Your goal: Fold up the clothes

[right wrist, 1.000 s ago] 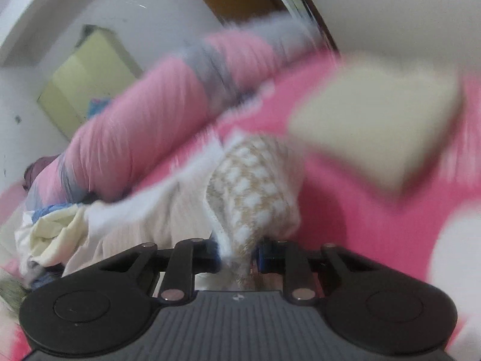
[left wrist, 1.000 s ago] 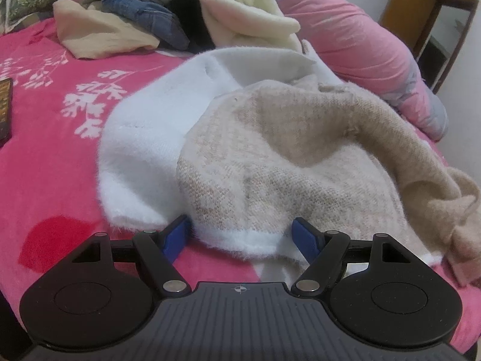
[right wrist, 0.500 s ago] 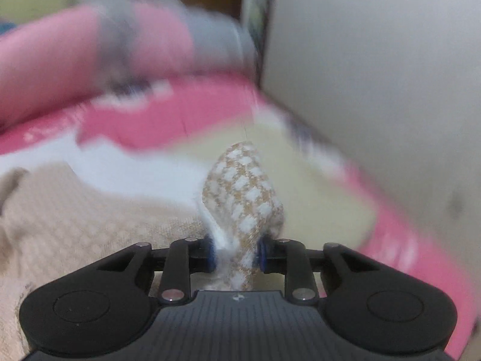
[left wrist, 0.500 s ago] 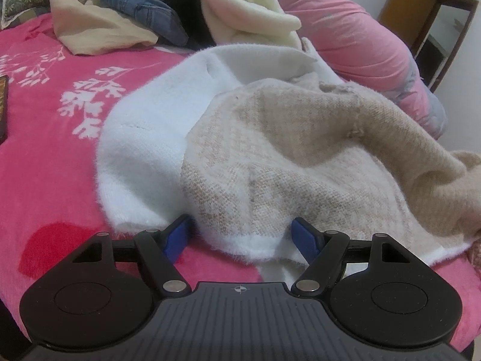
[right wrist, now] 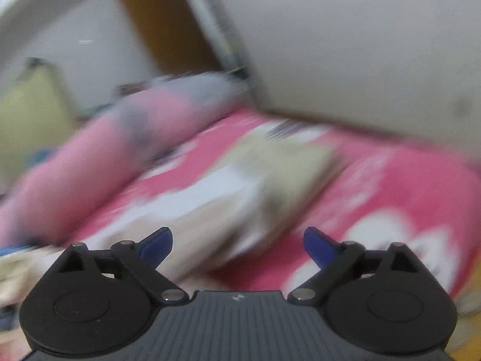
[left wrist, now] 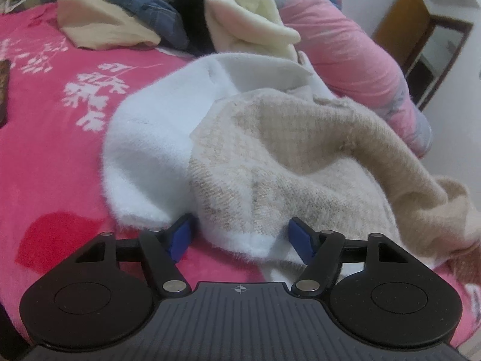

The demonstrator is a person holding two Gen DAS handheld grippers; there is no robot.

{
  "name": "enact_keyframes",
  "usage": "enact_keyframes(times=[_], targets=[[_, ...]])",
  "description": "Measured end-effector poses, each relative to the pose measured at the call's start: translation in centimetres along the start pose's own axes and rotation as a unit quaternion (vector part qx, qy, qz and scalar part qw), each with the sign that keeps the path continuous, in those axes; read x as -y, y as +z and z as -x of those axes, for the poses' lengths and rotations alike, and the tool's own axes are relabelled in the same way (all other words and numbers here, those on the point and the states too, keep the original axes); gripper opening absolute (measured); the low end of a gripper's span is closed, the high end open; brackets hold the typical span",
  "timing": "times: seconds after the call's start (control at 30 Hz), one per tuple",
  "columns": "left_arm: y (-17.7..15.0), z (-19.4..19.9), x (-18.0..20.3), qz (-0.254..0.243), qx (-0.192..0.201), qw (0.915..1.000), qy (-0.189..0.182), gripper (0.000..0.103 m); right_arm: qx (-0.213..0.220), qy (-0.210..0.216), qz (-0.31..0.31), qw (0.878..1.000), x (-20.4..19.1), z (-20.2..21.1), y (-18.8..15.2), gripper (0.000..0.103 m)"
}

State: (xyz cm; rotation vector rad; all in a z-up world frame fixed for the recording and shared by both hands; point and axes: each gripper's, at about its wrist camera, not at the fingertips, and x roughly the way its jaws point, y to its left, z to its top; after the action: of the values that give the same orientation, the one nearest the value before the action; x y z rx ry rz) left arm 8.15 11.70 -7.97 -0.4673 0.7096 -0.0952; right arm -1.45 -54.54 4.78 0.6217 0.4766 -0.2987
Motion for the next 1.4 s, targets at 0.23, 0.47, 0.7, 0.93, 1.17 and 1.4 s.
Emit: enact_keyframes(times=[0.23,0.47,0.7,0.93,1.17,1.4], targets=[[-0.5,0.8,-0.5,0.016,-0.013,0.9995,-0.023,0.061,-0.170,0.165,-0.050,0.970,-4.5,-3.6,-12.5,0.085],[-0.6,-0.3,-0.5,0.061,0.011,0.9980,-0.015,0.064,-0.172,0.137,-0.078,0.972,-5.6,-8.5,-16.9,0.075],[0.2,1.1,2.0,0.057,0.075,0.9955,0.016,0.005,-0.157,0.161,-0.175,0.958,-4.9,-9.7,-17.8,0.005],[2.4,7.0,2.8,0.038,0.097,0.9946,-0.006,0.004,-0.110,0.197,-0.107,0.968,-5.6,-1.9,-15.6,0.002],[-1.9,4.7,-0.4,0.044,-0.009,0.9976,0.054,0.004,-0.197,0.110,-0.083,0.971,-2.5,-1.4,-20.3,0.002],[-2.7,5.5,0.5,-0.012,0.053,0.9970,0.054,0.004,-0.147,0.064,0.100,0.982,-7.1,3.4,-20.4,0.041]])
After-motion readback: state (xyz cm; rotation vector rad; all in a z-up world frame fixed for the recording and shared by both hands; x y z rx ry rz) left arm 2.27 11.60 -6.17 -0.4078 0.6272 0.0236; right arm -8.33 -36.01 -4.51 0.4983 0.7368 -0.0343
